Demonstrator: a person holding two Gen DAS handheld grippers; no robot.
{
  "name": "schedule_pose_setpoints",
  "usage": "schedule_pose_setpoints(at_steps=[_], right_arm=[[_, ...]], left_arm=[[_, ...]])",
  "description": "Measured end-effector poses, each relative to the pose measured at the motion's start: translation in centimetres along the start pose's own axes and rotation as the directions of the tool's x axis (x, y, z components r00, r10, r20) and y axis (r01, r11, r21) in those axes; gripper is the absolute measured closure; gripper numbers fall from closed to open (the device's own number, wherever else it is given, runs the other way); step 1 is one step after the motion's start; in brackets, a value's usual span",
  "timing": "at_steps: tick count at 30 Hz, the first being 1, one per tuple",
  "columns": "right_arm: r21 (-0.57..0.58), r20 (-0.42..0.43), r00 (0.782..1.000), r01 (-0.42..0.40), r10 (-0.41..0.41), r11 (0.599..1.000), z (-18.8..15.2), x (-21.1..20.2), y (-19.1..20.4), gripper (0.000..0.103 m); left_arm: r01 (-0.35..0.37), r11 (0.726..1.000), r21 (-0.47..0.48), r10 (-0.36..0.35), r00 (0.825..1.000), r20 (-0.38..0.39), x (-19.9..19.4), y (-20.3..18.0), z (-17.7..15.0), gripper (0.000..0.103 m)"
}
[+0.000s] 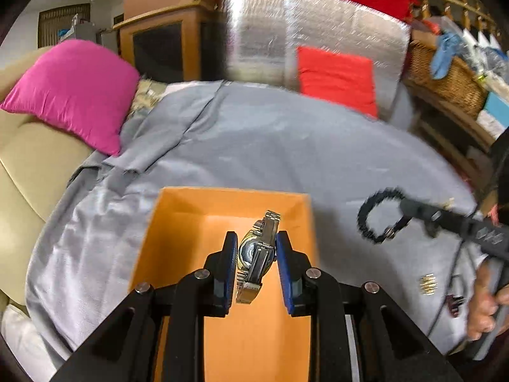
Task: Organize jewelry
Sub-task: 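Carry the watch with the left gripper into the orange box while the right gripper drops the bracelet there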
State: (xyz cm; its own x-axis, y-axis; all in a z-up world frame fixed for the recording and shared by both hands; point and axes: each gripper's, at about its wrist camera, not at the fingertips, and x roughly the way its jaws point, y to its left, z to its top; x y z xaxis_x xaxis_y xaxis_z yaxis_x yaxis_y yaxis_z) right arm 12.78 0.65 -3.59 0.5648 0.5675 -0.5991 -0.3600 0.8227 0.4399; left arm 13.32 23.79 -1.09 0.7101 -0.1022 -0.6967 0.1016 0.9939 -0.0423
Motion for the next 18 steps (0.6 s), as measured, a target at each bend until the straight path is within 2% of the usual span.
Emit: schedule_pose_setpoints(at_steps=[3,7,12,18], right_arm=[[-0.029,-0.040,0.999,-0.028,0.027,0.999,0.9,3.2,2.3,0.095],[-0.085,-0.097,0.995,-0.028,0.019,0.996,0.9,6.9,4.6,0.095],[-0.126,-0.178,0.984,-0.022,-0.001,0.992,0.2,11.3,5.8,0.095],[-0.185,-0.245,0.968,-0.002,-0.044,0.983,-0.7,14.5,6.5,0.095]], left_arm=[[-0.029,1.000,0.004,0.029,0.999,-0.033,2.3,1.8,-0.2,0.078],[-0.044,0.999,-0.019,0.042,0.997,-0.064,4.5,3.5,-0.8,0.078],[-0.066,0.997,-0.051,0.060,0.993,-0.106,6.8,5.4,-1.3,0.078],[-0.085,0.993,-0.080,0.073,0.986,-0.150,8.7,7.0,-1.7,0.077]])
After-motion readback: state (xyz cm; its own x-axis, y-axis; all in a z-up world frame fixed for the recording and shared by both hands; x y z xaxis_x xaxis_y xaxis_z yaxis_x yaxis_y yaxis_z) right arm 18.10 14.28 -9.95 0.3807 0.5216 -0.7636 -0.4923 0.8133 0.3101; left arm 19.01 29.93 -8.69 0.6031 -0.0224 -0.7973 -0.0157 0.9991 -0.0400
